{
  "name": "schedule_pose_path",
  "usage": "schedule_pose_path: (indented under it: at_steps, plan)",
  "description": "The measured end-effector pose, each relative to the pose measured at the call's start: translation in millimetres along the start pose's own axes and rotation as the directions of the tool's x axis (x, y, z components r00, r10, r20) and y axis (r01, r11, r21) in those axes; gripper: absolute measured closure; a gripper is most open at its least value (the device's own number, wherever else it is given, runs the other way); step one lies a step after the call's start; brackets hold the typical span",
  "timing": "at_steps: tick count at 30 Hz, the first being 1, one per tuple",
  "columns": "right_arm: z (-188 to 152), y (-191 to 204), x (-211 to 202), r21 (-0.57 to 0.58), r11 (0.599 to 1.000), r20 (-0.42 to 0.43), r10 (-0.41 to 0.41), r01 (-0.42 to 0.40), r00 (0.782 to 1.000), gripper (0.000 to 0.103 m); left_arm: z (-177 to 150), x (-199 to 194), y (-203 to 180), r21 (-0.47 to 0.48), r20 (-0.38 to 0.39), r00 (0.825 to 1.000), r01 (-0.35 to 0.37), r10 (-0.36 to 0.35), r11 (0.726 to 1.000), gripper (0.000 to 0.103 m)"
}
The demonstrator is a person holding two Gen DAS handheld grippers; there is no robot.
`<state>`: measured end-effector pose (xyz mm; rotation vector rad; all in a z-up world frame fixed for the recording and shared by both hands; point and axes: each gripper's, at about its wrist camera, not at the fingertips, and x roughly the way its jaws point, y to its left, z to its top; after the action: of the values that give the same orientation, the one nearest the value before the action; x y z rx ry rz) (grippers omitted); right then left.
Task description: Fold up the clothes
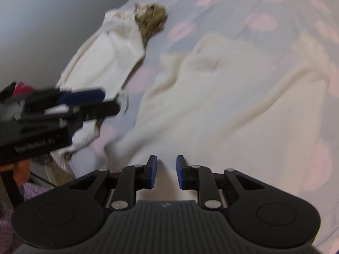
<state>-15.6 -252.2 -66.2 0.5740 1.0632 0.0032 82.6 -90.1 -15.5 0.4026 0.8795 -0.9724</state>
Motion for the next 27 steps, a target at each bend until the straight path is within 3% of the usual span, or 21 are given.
schedule_pose_path:
  at_steps: [5, 11, 17, 19, 24, 27]
  plan:
    - [-20.9, 0.1, 19.2, 0.009, 1.000, -0.041, -0.009, 0.010, 0.999, 0.082, -7.0, -3.1, -11.4, 0.052, 0.006, 0.999, 0.039, -0.039, 0.998, 0.066]
    - [-20.7, 3.5, -12.2, -0.045, 0.999, 0.027, -0.012, 0.013, 1.000, 0.076, -14.9, -7.1, -28.9, 0.129, 0.016, 0.995, 0.094, -0.097, 0.987, 0.069]
    - [-41.7, 1.5, -57.5, -0.212, 0.959, 0.115, -0.167, 0.188, 0.979, 0.076, -27.8, 9.9, -39.7, 0.201, -0.049, 0.997, 0.076, -0.067, 0.977, 0.075]
    - [-52.4, -5.3, -58.6, -0.232, 0.950, 0.105, -0.192, 0.212, 0.976, 0.076, -32.2, 15.6, -43.4, 0.225, -0.070, 0.996, 0.071, -0.057, 0.972, 0.080]
    - [-80.4, -27.3, -46.3, -0.267, 0.924, 0.067, -0.265, 0.274, 0.962, 0.080, -44.5, 41.1, -36.5, 0.243, -0.134, 0.991, 0.023, 0.010, 0.970, 0.081]
    - [-91.8, -39.5, -37.7, -0.267, 0.926, 0.076, -0.257, 0.268, 0.963, 0.081, -50.5, 53.1, -34.2, 0.245, -0.158, 0.987, 0.016, 0.023, 0.969, 0.081]
